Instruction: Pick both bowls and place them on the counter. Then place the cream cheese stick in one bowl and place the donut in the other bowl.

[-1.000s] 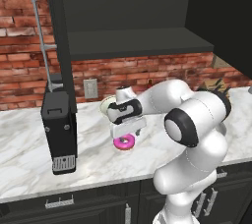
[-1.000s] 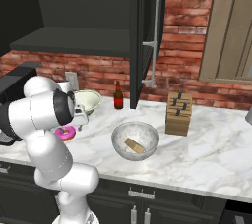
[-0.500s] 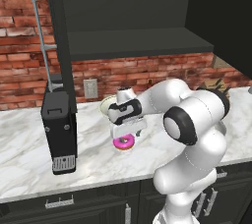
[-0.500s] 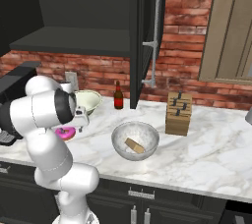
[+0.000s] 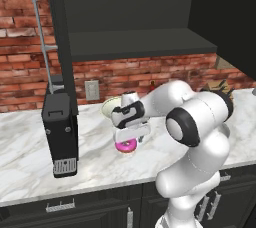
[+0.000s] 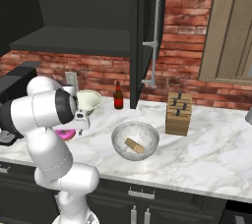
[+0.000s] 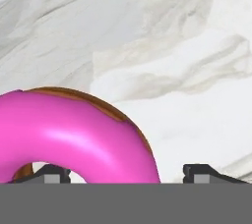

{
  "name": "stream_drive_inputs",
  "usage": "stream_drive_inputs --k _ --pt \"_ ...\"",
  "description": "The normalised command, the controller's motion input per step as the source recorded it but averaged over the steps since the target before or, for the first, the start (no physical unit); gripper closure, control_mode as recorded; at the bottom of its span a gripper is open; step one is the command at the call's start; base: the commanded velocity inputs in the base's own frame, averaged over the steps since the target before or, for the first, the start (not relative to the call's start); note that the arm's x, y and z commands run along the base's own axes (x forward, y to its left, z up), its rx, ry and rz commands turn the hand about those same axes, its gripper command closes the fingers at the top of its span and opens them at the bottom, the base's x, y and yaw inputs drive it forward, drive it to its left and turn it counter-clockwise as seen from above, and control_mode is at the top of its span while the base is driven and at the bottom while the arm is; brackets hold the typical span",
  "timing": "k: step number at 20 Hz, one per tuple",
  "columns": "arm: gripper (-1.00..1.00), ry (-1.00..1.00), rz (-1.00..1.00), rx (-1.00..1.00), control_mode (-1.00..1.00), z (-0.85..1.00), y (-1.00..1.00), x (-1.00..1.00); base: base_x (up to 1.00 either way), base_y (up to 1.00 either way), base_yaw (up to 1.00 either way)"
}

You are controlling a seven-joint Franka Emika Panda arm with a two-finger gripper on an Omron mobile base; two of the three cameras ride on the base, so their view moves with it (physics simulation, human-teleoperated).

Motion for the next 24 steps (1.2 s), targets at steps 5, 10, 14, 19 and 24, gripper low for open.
stream_drive_inputs --k 5,10,14,19,24 --pt "1.0 0.0 -0.06 0.01 -1.0 -0.06 0.0 -0.21 0.0 0.0 0.0" --pt "1.0 -0.01 -0.05 0.0 -1.0 0.06 -0.01 -0.22 0.0 0.0 0.0" --pt "1.0 -0.03 -0.09 0.0 -1.0 0.41 -0.14 -0.13 0.0 0.0 0.0" --pt "1.0 -0.02 -0.11 0.02 -1.0 0.66 -0.3 -0.04 0.0 0.0 0.0" --pt "1.0 0.0 -0.11 0.02 -1.0 0.62 -0.25 0.01 0.0 0.0 0.0"
